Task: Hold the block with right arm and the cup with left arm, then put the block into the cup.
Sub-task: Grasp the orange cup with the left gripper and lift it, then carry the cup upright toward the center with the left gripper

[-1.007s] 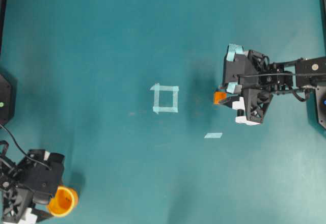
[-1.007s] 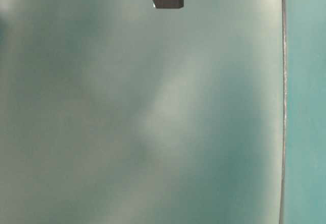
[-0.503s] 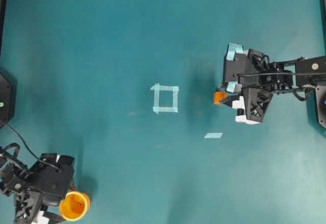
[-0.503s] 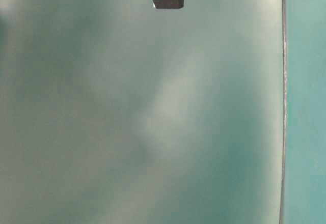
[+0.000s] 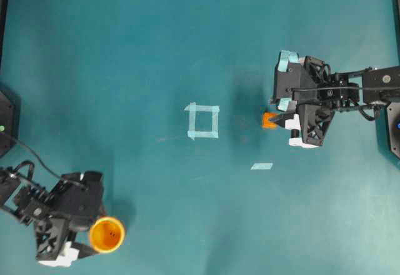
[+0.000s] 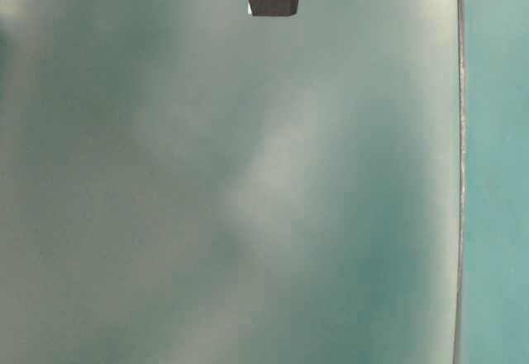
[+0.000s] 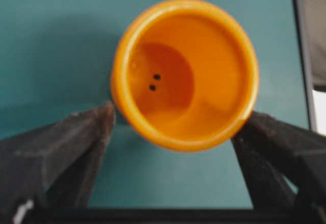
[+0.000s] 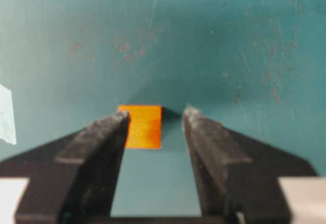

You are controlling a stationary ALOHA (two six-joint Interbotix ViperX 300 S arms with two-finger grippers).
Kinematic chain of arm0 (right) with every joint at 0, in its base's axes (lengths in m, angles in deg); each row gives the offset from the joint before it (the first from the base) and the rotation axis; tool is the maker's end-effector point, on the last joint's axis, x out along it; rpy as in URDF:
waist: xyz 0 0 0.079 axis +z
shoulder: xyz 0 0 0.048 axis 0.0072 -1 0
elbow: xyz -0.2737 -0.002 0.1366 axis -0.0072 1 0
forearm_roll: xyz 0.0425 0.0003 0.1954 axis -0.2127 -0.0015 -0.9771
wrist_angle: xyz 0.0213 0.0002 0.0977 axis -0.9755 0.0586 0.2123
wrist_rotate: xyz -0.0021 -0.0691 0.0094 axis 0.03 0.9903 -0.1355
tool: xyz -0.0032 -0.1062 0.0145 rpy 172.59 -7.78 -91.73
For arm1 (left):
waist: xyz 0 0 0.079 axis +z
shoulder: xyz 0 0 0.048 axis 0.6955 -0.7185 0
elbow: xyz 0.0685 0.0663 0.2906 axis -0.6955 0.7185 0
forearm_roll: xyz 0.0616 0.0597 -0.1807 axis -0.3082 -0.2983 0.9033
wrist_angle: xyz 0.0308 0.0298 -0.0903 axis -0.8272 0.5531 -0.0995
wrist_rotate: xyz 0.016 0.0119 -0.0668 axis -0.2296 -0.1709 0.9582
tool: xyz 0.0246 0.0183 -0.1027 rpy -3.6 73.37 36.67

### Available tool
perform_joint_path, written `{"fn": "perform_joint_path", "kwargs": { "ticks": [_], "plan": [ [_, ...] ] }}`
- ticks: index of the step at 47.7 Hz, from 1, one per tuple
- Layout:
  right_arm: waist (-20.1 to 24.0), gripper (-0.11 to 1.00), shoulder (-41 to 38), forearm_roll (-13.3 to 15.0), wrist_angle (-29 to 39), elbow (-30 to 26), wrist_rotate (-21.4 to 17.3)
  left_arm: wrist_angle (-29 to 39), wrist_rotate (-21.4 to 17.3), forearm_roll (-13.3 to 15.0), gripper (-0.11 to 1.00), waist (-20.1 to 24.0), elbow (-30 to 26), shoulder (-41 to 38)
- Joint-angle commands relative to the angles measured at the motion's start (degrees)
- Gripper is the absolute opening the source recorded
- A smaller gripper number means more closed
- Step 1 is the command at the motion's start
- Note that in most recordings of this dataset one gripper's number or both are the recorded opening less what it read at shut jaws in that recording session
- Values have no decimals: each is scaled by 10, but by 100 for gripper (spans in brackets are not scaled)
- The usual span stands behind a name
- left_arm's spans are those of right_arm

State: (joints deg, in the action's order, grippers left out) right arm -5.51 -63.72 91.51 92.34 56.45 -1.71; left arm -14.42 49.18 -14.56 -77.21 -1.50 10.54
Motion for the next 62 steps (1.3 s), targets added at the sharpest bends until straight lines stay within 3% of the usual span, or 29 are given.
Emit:
{"fn": "perform_joint_path", "kwargs": {
  "ticks": [1,12,17,36,52,58,62],
  "plan": [
    [-2,54,4,2,-4,-8,0,-6,-16,-1,88,23,-13,4],
    [-6,54,4,4,-4,-9,0,-47,-95,-1,88,77,-33,-11],
    [-6,54,4,4,-4,-8,0,-73,-110,0,88,90,-41,-26],
    [-6,54,4,4,-4,-8,0,-77,-77,6,88,88,-61,-82],
    [-6,54,4,4,-3,-7,0,-67,-69,6,85,109,-116,-86],
    [-6,54,4,1,-2,-6,-1,-27,-34,6,85,115,-145,-86],
    [-6,54,4,1,-2,-6,-1,22,10,6,85,125,-160,-92]
  ]
}}
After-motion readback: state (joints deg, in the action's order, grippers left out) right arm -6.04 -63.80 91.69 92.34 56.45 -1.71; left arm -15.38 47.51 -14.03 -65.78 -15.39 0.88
